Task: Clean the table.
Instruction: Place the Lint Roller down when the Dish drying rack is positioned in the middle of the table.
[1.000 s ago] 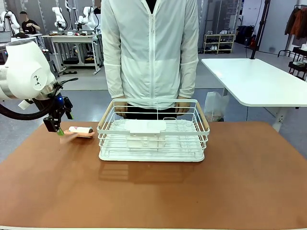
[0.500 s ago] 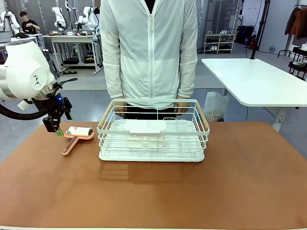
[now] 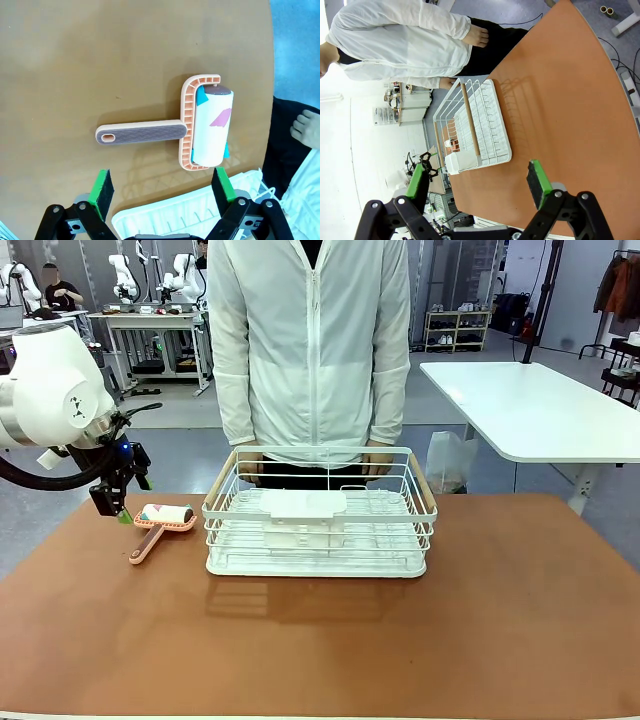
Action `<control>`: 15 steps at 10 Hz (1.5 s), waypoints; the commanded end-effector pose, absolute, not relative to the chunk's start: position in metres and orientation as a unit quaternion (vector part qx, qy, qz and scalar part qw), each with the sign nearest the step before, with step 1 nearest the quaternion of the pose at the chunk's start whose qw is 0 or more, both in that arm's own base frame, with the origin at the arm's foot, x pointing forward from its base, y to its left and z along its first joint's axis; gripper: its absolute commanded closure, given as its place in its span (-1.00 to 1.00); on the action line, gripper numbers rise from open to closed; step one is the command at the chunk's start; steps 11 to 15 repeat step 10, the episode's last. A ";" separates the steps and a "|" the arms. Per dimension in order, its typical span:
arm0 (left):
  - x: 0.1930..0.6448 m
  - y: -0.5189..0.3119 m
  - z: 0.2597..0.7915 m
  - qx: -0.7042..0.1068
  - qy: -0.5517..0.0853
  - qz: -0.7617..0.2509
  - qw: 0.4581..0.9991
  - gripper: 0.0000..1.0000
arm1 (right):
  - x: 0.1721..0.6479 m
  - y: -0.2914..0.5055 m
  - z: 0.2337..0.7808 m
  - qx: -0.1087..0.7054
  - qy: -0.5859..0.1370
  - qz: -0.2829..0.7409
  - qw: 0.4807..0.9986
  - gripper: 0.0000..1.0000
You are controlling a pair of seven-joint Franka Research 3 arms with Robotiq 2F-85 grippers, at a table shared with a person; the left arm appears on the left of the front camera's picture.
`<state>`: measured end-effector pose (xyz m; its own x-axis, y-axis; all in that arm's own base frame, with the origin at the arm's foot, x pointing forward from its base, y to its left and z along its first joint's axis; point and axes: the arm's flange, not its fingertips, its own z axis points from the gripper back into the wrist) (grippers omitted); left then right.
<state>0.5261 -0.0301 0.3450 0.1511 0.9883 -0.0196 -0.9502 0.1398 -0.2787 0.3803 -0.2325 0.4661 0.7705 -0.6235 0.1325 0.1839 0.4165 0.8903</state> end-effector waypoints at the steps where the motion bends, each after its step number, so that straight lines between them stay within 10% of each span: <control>1: 0.526 -0.030 0.346 -0.115 -0.086 0.646 0.750 -1.00 | 0.379 -0.231 0.467 0.485 -0.237 -0.242 0.806 -1.00; 15: 0.526 -0.030 0.346 -0.115 -0.086 0.646 0.750 -1.00 | 0.379 -0.231 0.467 0.485 -0.237 -0.242 0.806 -1.00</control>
